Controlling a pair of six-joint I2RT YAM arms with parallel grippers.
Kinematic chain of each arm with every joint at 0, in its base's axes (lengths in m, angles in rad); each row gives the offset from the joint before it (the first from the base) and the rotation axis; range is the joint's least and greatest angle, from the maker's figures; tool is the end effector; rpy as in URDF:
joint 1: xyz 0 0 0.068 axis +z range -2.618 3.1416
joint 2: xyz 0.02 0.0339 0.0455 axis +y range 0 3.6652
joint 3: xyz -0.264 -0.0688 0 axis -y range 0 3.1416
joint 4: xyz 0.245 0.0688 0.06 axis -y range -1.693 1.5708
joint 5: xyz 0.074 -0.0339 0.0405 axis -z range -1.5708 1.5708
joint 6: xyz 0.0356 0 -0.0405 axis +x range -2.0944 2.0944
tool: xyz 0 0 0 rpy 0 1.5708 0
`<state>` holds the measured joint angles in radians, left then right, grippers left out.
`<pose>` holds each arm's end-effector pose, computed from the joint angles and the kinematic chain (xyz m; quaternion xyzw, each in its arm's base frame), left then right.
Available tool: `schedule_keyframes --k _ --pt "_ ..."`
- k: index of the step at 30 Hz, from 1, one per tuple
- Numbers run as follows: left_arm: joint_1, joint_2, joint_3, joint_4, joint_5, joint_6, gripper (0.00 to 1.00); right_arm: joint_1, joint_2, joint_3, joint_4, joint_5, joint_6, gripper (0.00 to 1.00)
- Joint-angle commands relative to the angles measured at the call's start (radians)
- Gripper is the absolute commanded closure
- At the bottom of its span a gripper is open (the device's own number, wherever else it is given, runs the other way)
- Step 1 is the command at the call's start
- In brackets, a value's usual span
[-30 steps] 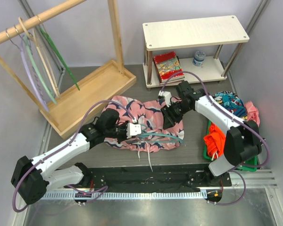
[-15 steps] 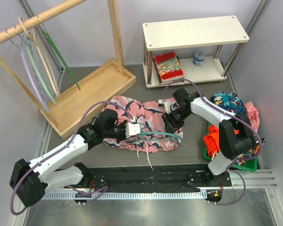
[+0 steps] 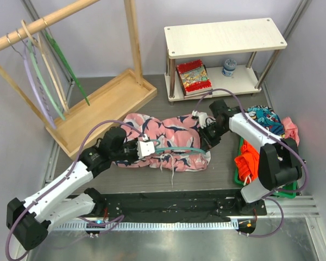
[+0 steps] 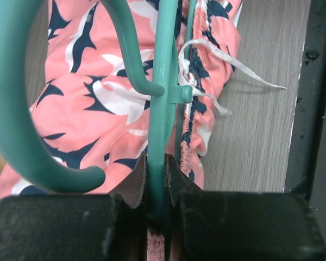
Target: Place the shorts on the hanger
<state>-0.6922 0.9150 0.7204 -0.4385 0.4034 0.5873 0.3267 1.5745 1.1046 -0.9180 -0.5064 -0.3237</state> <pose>0.1428 -0.1365 0.2711 0.5944 0.6471 -0.2017 0.4327 0.2651 0.1080 0.2167 -0.3297 0.9062 0.2496 0.0880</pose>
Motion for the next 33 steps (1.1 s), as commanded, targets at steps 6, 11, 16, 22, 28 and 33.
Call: schedule_keyframes --k 6,11,16,22,28,33 --pt "0.097 -0.030 0.004 -0.115 -0.069 0.037 1.00 -0.118 -0.108 -0.020 -0.047 0.131 -0.083 0.99" --pt "0.103 -0.001 0.011 -0.151 -0.089 0.063 1.00 -0.129 -0.145 -0.014 -0.070 0.120 -0.113 0.99" --pt "0.103 0.039 0.022 -0.141 -0.101 0.051 1.00 -0.127 -0.183 0.012 -0.099 0.103 -0.155 0.99" --pt "0.105 0.079 0.047 -0.105 -0.118 -0.015 1.00 -0.129 -0.212 -0.017 -0.108 0.123 -0.181 0.99" --pt "0.122 0.082 0.036 -0.101 -0.118 -0.017 1.00 -0.129 -0.223 -0.074 -0.062 0.144 -0.176 0.99" --pt "0.123 0.103 0.037 -0.106 -0.164 -0.009 1.00 -0.129 -0.225 -0.068 -0.071 0.121 -0.183 0.99"
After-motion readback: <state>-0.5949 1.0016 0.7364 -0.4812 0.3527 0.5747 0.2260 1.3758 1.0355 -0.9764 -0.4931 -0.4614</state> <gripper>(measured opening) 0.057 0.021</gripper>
